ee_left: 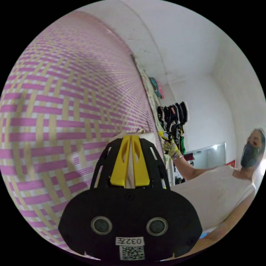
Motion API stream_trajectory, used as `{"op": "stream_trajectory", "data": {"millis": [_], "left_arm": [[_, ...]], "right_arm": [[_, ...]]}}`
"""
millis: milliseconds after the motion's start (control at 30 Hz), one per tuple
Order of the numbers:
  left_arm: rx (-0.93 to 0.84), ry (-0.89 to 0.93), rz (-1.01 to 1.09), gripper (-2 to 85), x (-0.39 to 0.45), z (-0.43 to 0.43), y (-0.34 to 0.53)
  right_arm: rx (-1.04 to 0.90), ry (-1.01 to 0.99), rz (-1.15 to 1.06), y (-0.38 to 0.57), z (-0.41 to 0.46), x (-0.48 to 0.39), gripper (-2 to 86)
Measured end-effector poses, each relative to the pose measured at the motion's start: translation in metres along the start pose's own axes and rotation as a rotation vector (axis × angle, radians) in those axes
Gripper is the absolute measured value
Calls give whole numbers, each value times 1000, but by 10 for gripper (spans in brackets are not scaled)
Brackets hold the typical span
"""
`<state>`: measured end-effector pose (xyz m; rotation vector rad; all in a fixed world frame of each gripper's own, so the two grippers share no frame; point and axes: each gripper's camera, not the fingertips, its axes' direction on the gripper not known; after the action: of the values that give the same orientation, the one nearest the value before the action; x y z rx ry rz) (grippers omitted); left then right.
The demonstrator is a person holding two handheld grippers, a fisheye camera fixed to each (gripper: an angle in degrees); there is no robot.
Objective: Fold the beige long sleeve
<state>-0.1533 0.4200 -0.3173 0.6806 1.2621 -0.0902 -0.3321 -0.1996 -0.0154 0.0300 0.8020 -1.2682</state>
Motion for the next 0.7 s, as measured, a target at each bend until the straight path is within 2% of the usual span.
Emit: {"op": "stream_trajectory", "data": {"millis": [67,167,267,367,467,567,700], "left_arm": [[-70,30,32,-9,7,23,-1],[-143,-120,3,-9,2,55,-7],[-126,-118,-28,-9,-12,67,-5],[-90,-80,-36,-9,-17,70,6],[-47,-66,-79,-7,-13,64,18],[9,-23,3,-1,22,44,48],[-47,-43,74,16,60,33,128]], "right_arm": [[-62,15,-65,4,21,-12,-9],[-113,52,-29,7,53,1,-10],[-72,70,99,13,61,34,-10],[-9,-80,213,26,62,59,-10],[-5,-81,243,33,63,55,-10],[40,-62,116,52,41,15,-10],[-41,-21,-38,115,33,-38,-10]]}}
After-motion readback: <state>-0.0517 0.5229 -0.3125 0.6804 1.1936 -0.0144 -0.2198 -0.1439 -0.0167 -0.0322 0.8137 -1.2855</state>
